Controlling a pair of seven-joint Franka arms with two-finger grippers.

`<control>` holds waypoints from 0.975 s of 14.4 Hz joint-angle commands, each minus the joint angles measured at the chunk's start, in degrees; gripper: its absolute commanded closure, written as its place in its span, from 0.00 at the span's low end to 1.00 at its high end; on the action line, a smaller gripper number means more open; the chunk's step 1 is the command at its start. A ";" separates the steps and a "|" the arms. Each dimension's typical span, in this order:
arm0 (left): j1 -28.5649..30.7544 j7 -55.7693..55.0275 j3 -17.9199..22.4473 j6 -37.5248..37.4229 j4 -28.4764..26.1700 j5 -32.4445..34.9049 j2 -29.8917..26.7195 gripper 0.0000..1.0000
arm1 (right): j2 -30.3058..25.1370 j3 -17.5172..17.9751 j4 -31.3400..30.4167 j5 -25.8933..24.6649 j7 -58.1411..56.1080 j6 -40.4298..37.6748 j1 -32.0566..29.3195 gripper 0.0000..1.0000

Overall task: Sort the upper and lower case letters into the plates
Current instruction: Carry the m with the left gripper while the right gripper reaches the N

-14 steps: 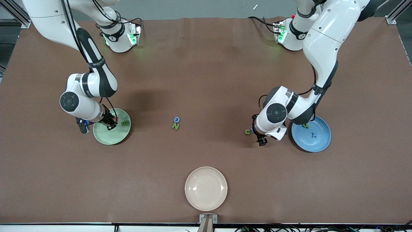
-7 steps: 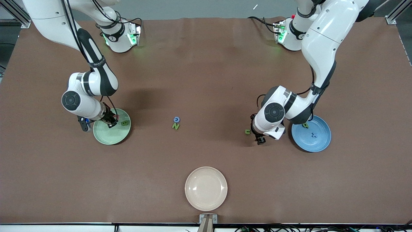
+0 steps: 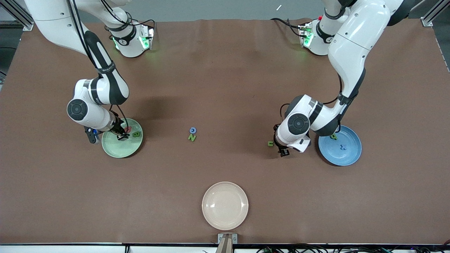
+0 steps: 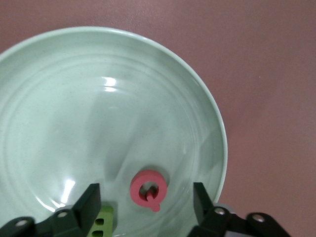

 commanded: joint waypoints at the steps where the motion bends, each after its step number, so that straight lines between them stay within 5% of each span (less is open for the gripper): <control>1: -0.72 -1.78 0.44 0.59 0.08 1.33 0.09 0.24 | -3.39 0.85 2.02 -0.17 0.75 -5.35 -0.78 0.00; 8: -0.37 -1.78 0.44 0.94 0.08 3.61 0.53 0.51 | -2.43 1.82 12.57 2.99 15.70 -10.65 8.08 0.00; 14: -0.11 -1.08 0.44 1.82 0.25 4.57 0.36 0.78 | -1.72 1.73 16.01 2.91 -2.14 -10.65 15.91 0.00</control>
